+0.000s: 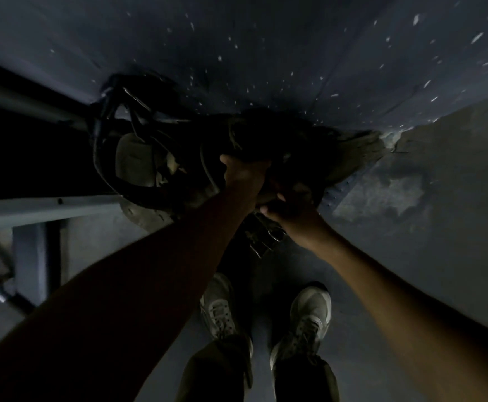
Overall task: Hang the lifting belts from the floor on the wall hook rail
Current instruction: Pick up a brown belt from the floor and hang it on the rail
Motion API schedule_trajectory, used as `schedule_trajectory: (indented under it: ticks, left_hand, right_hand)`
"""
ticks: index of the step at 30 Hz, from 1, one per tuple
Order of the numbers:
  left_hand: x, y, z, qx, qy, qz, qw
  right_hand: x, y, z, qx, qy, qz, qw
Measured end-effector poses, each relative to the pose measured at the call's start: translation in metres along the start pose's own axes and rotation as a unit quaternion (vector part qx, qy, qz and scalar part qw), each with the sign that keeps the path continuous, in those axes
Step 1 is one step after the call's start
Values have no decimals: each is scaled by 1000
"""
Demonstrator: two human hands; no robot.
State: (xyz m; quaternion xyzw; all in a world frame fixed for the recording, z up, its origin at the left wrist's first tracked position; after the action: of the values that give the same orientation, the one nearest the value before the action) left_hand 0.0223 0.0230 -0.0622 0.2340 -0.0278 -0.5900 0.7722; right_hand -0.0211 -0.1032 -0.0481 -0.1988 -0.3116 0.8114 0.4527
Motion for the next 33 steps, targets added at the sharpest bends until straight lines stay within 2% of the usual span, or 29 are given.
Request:
schedule_trajectory:
  ticks: [3,7,10,14,17,21,24,26,29,33]
  left_hand:
    - [-17,7,36,42,-37,-60,997]
    - [-28,35,127,94,-120,-78,985]
    - [-35,75,204,160,-175,-46,970]
    - [-64,129,309,227,-170,10,959]
    - [-95,159,390,281,-182,29,942]
    - [-129,184,490,391,-209,-2,896]
    - [-149,187,555,443,-225,-48,867]
    - [-163,186,593,483,-226,-82,842]
    - [-193,173,647,527,-192,-114,820]
    - [-230,155,717,588,-142,-153,782]
  right_hand:
    - [-11,-2,37,23,35,-34,999]
    - [-48,-32,97,79,175,-204,960]
    - [-68,-94,155,32,226,-193,954]
    - [-98,-198,241,-81,264,-209,938]
    - [-109,-281,309,-156,262,-171,937]
    - [-101,-360,405,-225,236,-145,934]
    - [-86,-389,465,-193,197,-197,941]
    - [-70,-404,506,-177,169,-171,954]
    - [-42,-421,565,-165,135,-130,968]
    - [-2,-447,635,-195,99,-96,971]
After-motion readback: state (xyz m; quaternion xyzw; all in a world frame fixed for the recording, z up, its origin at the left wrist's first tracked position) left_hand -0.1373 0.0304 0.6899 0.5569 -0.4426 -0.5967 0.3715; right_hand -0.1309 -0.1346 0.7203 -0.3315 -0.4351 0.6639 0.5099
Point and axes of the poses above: each hand's wrist, its own z-axis away from the middle knuckle, its own x-axis out of the palm, y = z × x, the point moved 7 cm from there along -z, towards the middle knuckle
